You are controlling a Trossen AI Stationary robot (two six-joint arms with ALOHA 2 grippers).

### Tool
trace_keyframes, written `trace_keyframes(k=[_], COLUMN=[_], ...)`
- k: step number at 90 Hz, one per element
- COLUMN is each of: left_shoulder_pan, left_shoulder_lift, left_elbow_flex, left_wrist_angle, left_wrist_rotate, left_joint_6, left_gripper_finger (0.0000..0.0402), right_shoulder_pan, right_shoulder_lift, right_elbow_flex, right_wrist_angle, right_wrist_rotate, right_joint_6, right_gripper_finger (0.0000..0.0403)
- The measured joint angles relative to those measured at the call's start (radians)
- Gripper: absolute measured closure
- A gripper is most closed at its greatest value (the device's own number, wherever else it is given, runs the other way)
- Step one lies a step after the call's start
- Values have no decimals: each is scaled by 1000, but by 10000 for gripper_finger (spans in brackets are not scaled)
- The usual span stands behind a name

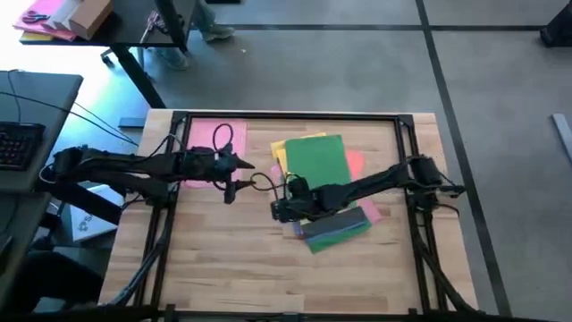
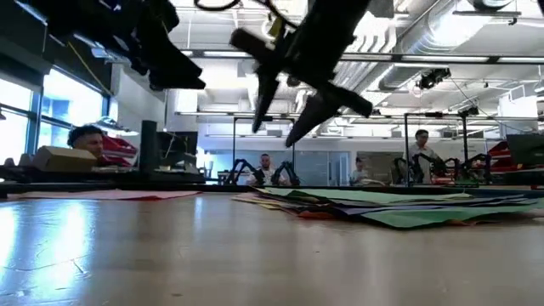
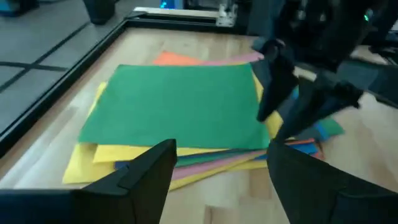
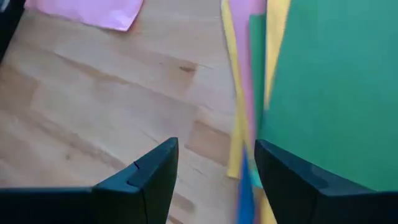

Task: Organize paper
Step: Move the green color paper to the bottom left of the table

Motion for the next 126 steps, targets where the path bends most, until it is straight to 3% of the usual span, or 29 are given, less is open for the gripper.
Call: trace_keyframes(k=[22, 57, 99, 126], left_shoulder_pan=[16, 15, -10, -10], left_shoulder_lift=[-95, -200, -205, -209], left_elbow_flex=[-101, -185, -184, -184], left_wrist_angle=[3, -13, -37, -40], left_wrist_rotate=[-6, 60, 69, 76], left_joint_6=[19, -23, -29, -29], left_gripper_finger=[165, 165, 165, 165], right_shoulder_pan=[-45, -98, -65, -90], right_shoulder_lift=[97, 219, 224, 224], right_elbow_flex=[149, 384, 399, 398], right_wrist_angle=[-69, -167, -328, -468], right_wrist_rotate=[-3, -20, -36, -109], right_joint_6=[106, 122, 208, 222], right_gripper_finger=[204, 204, 204, 204])
